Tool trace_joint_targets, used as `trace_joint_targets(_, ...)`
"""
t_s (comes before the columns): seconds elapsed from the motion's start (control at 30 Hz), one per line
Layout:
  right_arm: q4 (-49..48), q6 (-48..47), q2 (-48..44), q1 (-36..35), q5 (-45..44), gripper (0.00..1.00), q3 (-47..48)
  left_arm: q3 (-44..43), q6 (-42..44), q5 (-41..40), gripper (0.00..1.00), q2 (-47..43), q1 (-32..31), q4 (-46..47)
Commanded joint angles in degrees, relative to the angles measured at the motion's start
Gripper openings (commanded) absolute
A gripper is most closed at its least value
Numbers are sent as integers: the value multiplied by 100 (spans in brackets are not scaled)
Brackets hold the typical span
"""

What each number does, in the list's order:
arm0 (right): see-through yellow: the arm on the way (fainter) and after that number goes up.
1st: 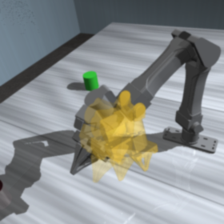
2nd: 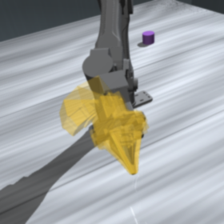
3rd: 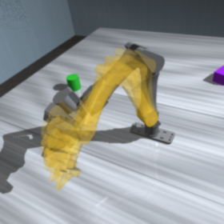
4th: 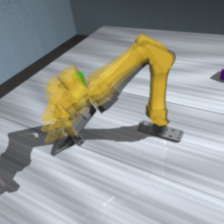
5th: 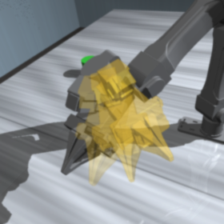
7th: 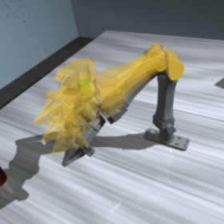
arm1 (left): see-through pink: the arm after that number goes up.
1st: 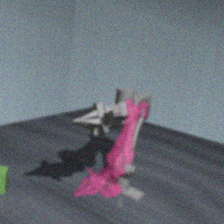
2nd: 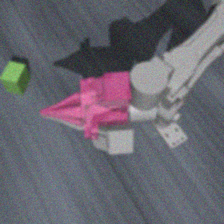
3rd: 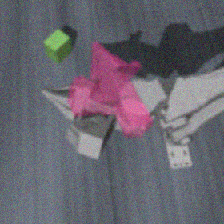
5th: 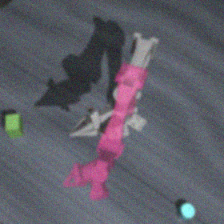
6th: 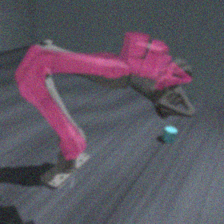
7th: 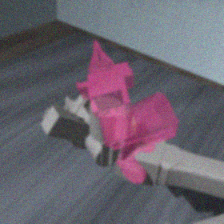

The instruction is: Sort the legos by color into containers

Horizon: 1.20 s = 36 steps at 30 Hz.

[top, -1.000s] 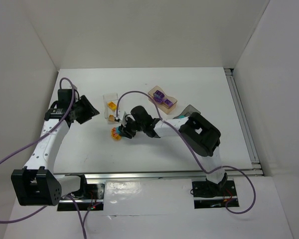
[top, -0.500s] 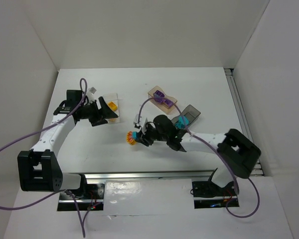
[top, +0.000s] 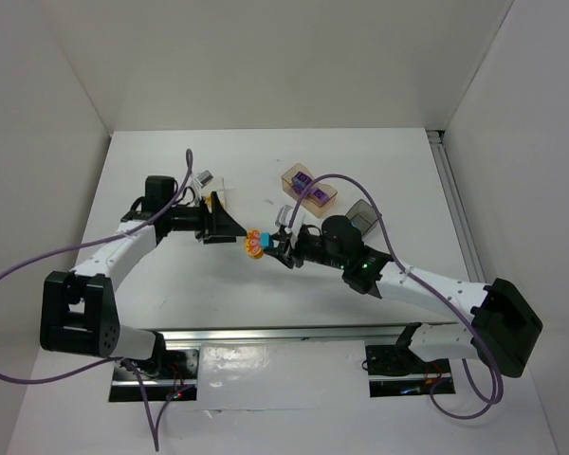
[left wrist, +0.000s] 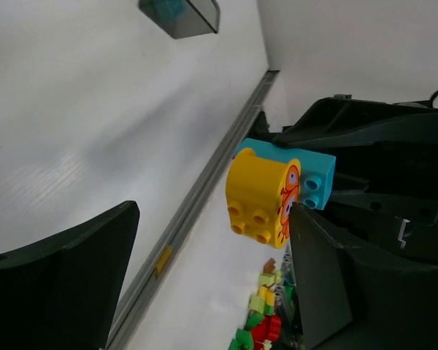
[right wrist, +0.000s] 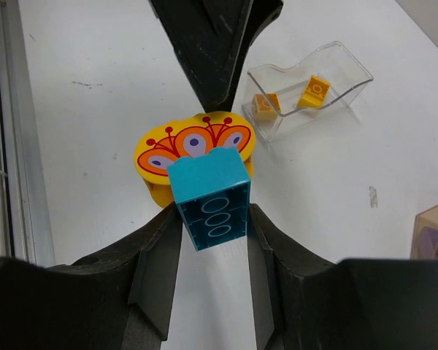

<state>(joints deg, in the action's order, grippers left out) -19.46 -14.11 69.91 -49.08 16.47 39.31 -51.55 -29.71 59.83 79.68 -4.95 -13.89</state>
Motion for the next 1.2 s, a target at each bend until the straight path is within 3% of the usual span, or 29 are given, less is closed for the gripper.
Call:
trace_joint_targets(0.0, -58, 49, -48, 30, -65, 17, 164, 574, -725, 1002, 91, -40, -32, 1588)
trace_joint_targets(0.13, -180, 101, -109, 30, -126, 17, 165, 638, -677, 943, 91, -172, -155, 1654)
trace_joint_targets(0.23, -233, 101, -162, 30, -241, 17, 165, 576, -535, 121, 89, -470, -313, 1345)
trace_joint_targets(0.37, -233, 101, -162, 30, -241, 17, 165, 1225, -1237, 265, 89, -875, -314, 2598)
trace_joint_targets(0.6, -295, 207, -162, 83, -118, 17, 165, 1525, -1853, 327, 85, -822, -594, 3794)
trace_joint_targets(0.87, -348, 259, -276, 83, -3, 17, 165, 1587, -2283, 213, 82, -708, -709, 4489)
trace_joint_targets(1.0, -295, 259, -276, 83, 49, 17, 165, 1710, -2846, 388, 70, -497, -761, 5254)
trace_joint_targets(1.13, -295, 259, -224, 83, 111, 17, 165, 1648, -2961, 389, 58, -445, -823, 5335)
trace_joint_targets(1.17, -295, 259, -223, 83, 111, 17, 165, 1587, -2961, 389, 51, -514, -823, 5231)
